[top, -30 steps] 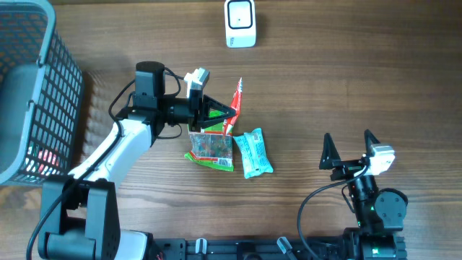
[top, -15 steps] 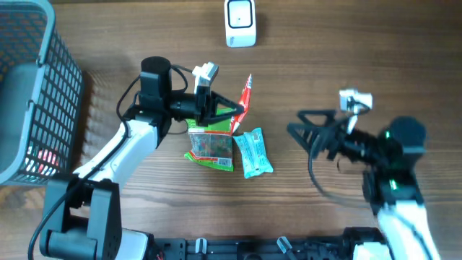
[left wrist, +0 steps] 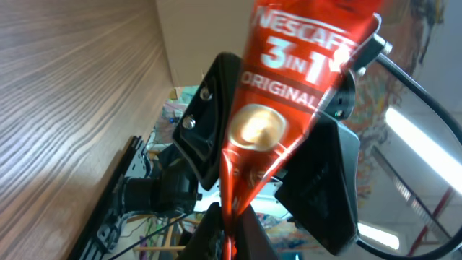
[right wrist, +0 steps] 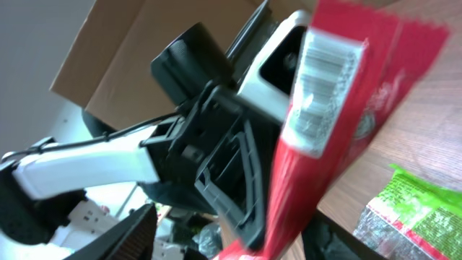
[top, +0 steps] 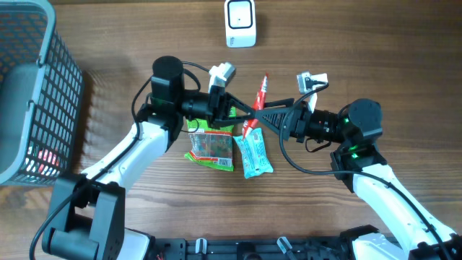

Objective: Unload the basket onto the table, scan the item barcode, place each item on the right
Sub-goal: 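Hand the red Nescafe stick from the left gripper to the right gripper, then lower the red stick with the right gripper beside the tissue pack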

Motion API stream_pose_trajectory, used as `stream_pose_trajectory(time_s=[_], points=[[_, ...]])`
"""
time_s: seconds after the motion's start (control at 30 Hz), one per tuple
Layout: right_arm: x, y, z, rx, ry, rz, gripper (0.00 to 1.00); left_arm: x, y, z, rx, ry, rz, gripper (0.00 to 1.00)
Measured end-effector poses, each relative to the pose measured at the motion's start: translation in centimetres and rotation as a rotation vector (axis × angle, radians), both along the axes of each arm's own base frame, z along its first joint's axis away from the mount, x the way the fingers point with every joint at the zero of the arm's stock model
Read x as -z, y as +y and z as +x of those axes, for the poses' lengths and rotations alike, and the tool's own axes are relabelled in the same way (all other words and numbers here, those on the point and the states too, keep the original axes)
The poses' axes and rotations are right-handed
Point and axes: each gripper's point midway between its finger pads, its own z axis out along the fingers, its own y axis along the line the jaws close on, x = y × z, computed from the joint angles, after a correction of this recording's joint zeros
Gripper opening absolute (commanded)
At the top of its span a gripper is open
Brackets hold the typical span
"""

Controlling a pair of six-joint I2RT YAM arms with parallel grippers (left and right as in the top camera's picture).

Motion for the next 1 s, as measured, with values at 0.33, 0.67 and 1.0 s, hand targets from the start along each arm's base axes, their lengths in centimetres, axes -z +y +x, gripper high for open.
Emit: stream_pose_trajectory(time_s=[0.33, 0.67, 1.0], points=[[0.7, -0.3, 1.1, 0.068, 0.018, -0.017, 0.07, -0.3, -0.3, -0.5, 0.028, -0.017, -0.011, 0.12], [5.8, -1.3, 2.6, 0.169, 0.061, -0.2, 0.04, 0.8, 1.1, 3.8, -0.186, -0.193, 0.021, 0.57], [10.6, -11.6, 1.4, 0.395, 0.332, -1.067, 0.04, 8.5, 7.0, 7.4, -0.444, -0.122, 0.33, 0.43]])
